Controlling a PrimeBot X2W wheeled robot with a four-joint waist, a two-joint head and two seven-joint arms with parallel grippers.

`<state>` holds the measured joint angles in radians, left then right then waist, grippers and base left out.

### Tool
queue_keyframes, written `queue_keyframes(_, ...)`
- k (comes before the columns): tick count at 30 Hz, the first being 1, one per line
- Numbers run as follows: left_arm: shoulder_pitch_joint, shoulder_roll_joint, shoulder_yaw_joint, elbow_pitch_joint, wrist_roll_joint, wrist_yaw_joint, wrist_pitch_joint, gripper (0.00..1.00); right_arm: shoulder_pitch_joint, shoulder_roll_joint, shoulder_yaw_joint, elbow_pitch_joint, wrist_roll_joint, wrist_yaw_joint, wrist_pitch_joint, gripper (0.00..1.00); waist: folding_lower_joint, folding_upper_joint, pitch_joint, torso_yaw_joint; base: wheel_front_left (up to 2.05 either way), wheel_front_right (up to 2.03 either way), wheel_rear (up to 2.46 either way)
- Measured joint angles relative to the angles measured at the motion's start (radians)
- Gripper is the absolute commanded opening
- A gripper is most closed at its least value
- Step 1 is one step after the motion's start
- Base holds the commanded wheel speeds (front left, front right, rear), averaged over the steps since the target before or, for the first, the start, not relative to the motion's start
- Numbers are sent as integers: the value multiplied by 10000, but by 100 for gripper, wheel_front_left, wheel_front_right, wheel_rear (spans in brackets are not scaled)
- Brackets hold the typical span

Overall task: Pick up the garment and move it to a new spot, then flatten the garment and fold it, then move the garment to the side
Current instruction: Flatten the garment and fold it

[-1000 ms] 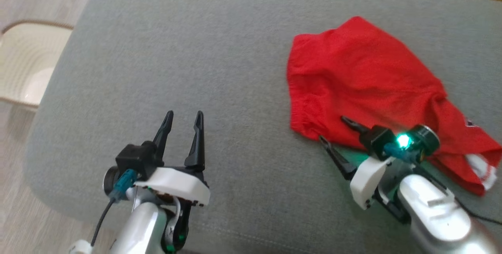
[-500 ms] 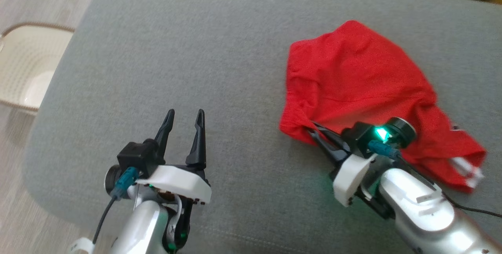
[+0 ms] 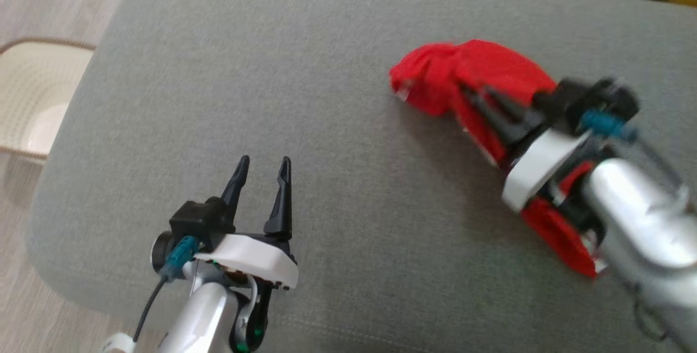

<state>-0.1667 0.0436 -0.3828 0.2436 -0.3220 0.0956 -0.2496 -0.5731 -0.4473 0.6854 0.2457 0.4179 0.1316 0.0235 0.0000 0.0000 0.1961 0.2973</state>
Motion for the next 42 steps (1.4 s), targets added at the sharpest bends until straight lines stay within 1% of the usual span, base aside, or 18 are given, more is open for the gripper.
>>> queue_keyframes(3, -33, 0, -211, -6, -111, 2, 0, 100, -685, -474, 194, 558, 318, 0, 571, 0, 0, 0, 264, 211, 0, 0, 0)
queue_keyframes(7, -206, -4, -424, -8, -194, 8, 0, 100, -1561, -1208, 711, 1726, 882, 0, 1101, 0, 0, 0, 647, 520, 0, 0, 0)
queue_keyframes(8, -286, -4, -493, -17, -259, 10, 0, 100, -1771, -1329, 777, 2052, 1089, 0, 1120, 0, 0, 0, 751, 590, 0, 0, 0)
queue_keyframes(9, -286, -4, -493, -17, -259, 10, 0, 100, -1771, -1329, 777, 2052, 1089, 0, 1120, 0, 0, 0, 751, 590, 0, 0, 0)
queue_keyframes(13, -560, -10, -671, -77, -330, 29, 0, 100, -2614, -1674, 1135, 3143, 1455, 0, 1175, 0, 2, 0, 1179, 815, 0, 0, 0)
queue_keyframes(14, -622, -10, -704, -77, -330, 36, 0, 100, -2752, -1674, 1172, 3415, 1597, 0, 1174, 25, 1, 0, 1267, 859, 0, 0, 0)
queue_keyframes(15, -670, -10, -727, -79, -330, 77, 0, 100, -2877, -1672, 1221, 3689, 1599, 0, 1149, 100, 1, 0, 1344, 892, 0, 0, 0)
queue_keyframes(19, -804, -8, -813, -67, -380, 115, 0, 100, -3267, -1569, 1124, 4972, 1218, 0, 637, 100, 2, 0, 1513, 852, 0, 0, 0)
queue_keyframes(20, -910, -12, -834, -71, -414, 142, 0, 100, -3413, -1373, 1018, 5505, 978, 0, 341, 100, 0, 0, 1518, 729, 0, 0, 0)
queue_keyframes(24, -1107, -15, -769, -73, -399, 159, 0, 100, -3545, -775, 698, 6151, 577, 0, -385, 100, 1, 0, 1464, 395, 0, 0, 0)
queue_keyframes(28, -1129, -19, -512, -77, -236, 140, 0, 100, -3544, -290, 27, 6380, 349, 0, -1442, 100, 0, 0, 1249, -11, 0, 0, 0)
queue_keyframes(32, -1123, -21, -192, -150, -35, 92, 0, 100, -3273, 169, -719, 6176, 121, 0, -2278, 100, 0, 0, 927, -499, 0, 0, 0)
queue_keyframes(35, -1052, -21, 86, -242, 54, 0, 0, 100, -2532, 481, -1476, 5680, -46, 0, -2566, 100, 0, 0, 621, -896, 0, 0, 0)
queue_keyframes(38, -884, -19, 286, -326, 109, -8, 0, 100, -1485, 798, -2242, 4916, -309, 0, -2656, 100, 0, 0, 288, -1290, 0, 0, 0)
queue_keyframes(39, -801, -19, 355, -372, 113, -75, 0, 100, -1108, 897, -2472, 4615, -441, 0, -2702, 100, 0, 0, 179, -1414, 0, 0, 0)
queue_keyframes(42, -551, -15, 449, -451, 128, -90, 0, 100, 142, 1239, -3356, 3605, -859, 0, -2715, 100, 0, 0, -159, -1768, 0, 0, 0)
